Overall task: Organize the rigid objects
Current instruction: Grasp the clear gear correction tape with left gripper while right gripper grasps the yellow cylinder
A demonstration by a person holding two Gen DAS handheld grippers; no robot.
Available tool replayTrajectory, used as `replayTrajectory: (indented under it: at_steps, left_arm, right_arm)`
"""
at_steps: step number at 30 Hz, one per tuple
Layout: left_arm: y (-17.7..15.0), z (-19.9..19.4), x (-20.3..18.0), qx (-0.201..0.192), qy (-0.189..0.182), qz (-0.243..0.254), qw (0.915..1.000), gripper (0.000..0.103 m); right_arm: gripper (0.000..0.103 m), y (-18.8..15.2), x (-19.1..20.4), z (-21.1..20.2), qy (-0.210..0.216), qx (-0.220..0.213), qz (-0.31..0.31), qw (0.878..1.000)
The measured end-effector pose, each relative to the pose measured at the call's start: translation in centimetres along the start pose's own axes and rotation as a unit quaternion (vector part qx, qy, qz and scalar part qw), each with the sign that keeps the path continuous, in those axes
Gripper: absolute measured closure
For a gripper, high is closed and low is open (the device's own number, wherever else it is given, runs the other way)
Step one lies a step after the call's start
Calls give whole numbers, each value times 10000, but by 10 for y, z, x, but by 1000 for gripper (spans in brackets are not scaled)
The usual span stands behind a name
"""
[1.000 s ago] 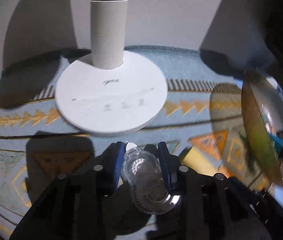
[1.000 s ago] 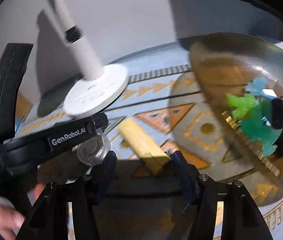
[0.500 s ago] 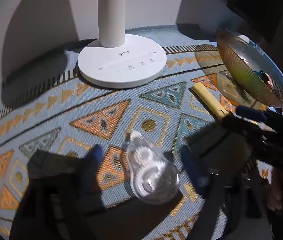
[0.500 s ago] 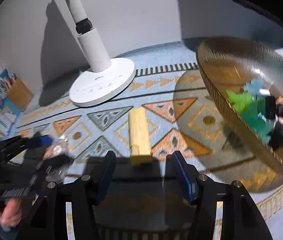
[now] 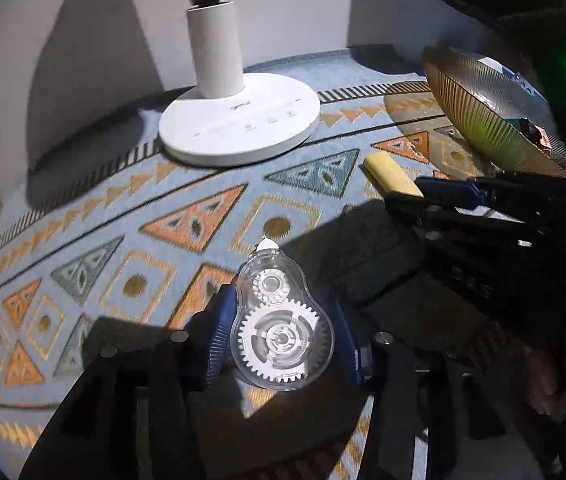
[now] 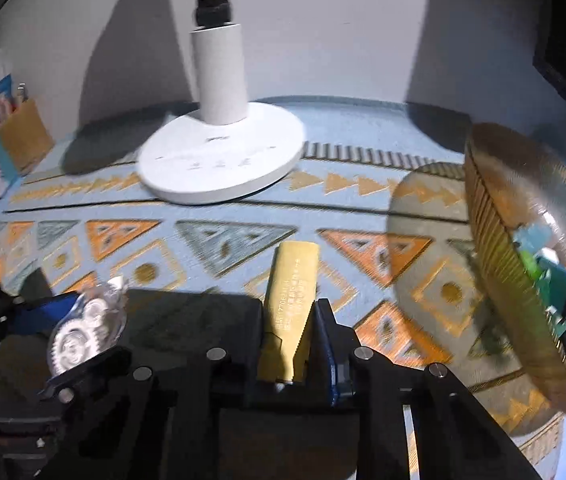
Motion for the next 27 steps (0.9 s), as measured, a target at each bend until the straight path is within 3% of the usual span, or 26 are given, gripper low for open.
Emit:
replayTrajectory:
  at_steps: [8,11,16,21,25,27]
  left_arm:
    - [-51,-42,18,-102,-62,-392,9992,59]
    - [-72,-53,26,-132,-81,-570,9983,59]
    - [-93,-59,32,-190,-119,-757,9969,59]
    - [-99,-61,29,-310,34,-641,9975,58]
    - [-100,-63,30,-336,-144,-707,9968,36]
    - [-101,-63,33,-364,-51,-749,9965,35]
  right_arm:
    - [78,-60,35,-47,1049,211,156,9941]
    - [78,-82,48,-63,1214,253,110,9922]
    - [78,-111,65,-80,1152,269,-145,9929]
    - [65,-116,66,-83,1177,277,62,9926]
    - [65,-116,68,-80,928,176,85,9955]
    - [65,-115,69,-79,785,135,129,9967]
Point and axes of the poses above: each gripper's, at about its wrist camera, not at the fingertips, and z roughly the way its jaws point, x to its left, y to its top, the point moved 8 cm from there along z, roughly the way its jaws point, and after that the axes turned 3 degrees about -z, right-handed, at the moved point
